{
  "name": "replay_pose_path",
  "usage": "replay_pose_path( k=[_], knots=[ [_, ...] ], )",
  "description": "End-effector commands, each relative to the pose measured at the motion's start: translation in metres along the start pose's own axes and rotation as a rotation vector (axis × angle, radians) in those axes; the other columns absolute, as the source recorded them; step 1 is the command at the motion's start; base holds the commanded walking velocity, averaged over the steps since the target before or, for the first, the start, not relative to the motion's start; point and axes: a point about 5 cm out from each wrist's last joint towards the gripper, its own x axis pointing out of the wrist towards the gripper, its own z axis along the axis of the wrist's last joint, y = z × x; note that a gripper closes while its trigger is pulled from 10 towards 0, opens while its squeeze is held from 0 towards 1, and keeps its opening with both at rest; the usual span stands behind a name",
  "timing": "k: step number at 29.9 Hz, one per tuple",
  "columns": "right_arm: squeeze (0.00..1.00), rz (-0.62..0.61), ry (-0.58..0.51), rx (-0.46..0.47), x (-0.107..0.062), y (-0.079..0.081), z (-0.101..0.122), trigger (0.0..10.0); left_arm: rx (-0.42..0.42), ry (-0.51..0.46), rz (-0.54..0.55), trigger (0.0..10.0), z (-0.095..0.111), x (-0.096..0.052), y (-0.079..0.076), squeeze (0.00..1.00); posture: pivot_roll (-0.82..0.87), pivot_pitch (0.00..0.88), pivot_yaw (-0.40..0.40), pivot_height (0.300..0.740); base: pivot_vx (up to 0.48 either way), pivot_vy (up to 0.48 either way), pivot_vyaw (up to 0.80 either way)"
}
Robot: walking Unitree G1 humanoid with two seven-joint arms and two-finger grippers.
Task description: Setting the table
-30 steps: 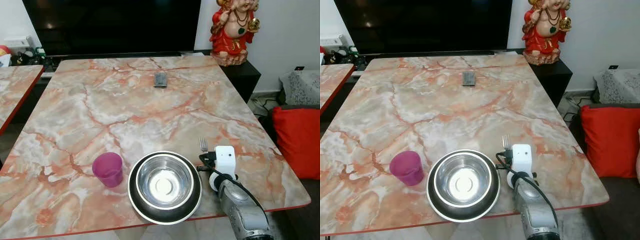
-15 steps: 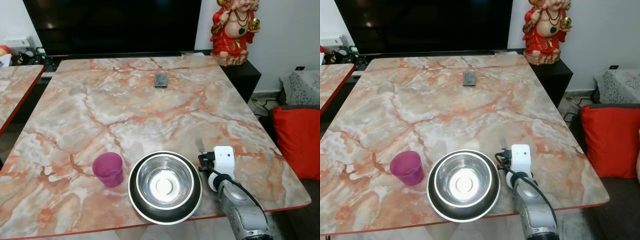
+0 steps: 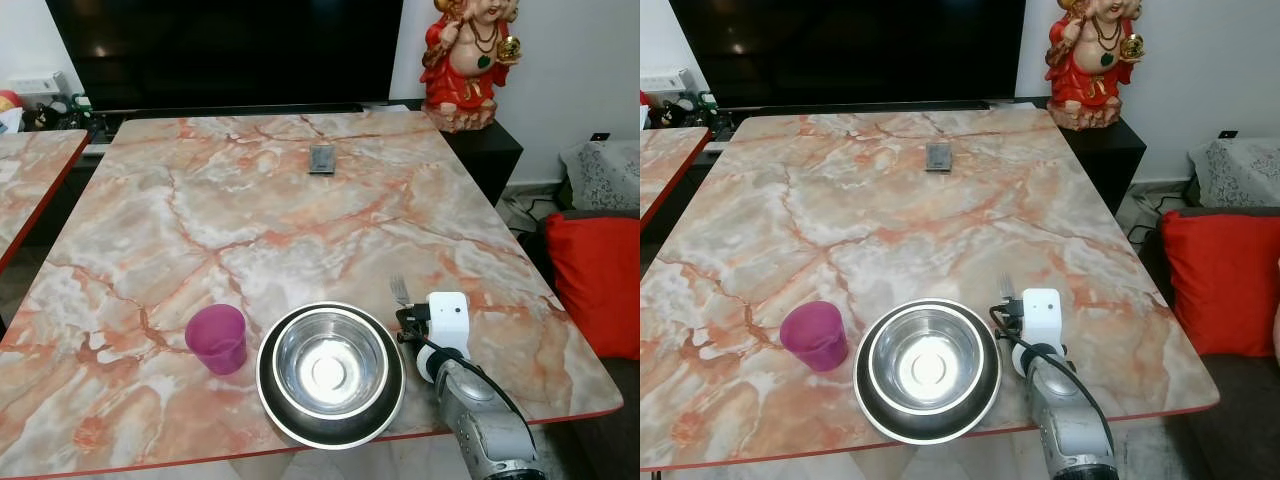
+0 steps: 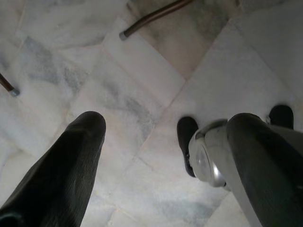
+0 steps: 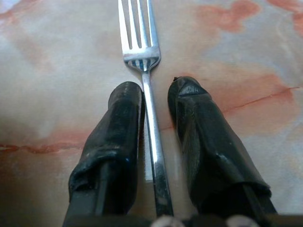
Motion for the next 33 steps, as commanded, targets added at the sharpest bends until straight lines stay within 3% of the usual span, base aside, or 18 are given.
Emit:
replay_pose_path(
  k=[1,11,27,33],
  knots=[
    [0.0,-0.013,0.011,0.012,-0.001,-0.002,-0.004,10.0,0.02,0.016,-0.013,10.0,-0.005,-0.002,-0.002,0.0,0.01,0.097,-0.001,0.74,0.0,0.0,0.0],
    [0.0,-0.015,-0.051,0.037,-0.001,-0.002,0.006,10.0,0.024,0.02,-0.017,10.0,-0.005,-0.002,-0.001,0.0,0.01,0.096,0.0,0.74,0.0,0.0,0.0],
    [0.0,0.01,-0.247,0.091,-0.003,-0.001,0.035,10.0,0.027,0.016,-0.022,10.0,-0.003,-0.001,-0.002,0.0,0.01,0.085,-0.001,0.74,0.0,0.0,0.0],
    [0.0,0.006,-0.367,0.084,-0.009,-0.001,0.048,10.0,0.025,0.017,-0.02,10.0,-0.003,-0.001,-0.001,0.0,0.01,0.079,0.002,0.74,0.0,0.0,0.0]
  ],
)
